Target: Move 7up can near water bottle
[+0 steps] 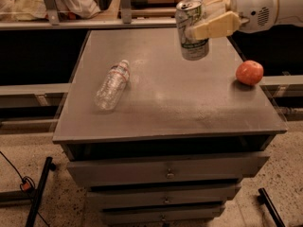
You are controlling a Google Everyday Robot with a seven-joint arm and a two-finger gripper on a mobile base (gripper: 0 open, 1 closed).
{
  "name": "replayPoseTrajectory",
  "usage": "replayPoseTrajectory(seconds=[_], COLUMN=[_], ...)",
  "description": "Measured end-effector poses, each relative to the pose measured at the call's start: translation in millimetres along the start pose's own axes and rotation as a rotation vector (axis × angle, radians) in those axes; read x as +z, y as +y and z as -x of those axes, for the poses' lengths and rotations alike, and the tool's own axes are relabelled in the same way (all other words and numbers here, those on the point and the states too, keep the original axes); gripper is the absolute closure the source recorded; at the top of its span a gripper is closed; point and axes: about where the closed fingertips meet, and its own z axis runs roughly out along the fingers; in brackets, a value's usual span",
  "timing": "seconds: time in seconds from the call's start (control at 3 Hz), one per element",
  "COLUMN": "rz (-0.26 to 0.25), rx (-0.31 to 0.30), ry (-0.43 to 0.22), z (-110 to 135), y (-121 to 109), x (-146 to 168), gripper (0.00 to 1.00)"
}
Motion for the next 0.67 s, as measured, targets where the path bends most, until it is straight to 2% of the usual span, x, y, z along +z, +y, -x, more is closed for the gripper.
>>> replayPoseTrajectory(seconds=[0.33, 0.67], rz=[-0.013, -0.015], rx=[0.046, 0.046], ry=[-0.05, -0.047], z=[-3.0, -4.0], y=[-4.3, -5.0], x=[23.1, 22.8], gripper=[1.0, 1.0])
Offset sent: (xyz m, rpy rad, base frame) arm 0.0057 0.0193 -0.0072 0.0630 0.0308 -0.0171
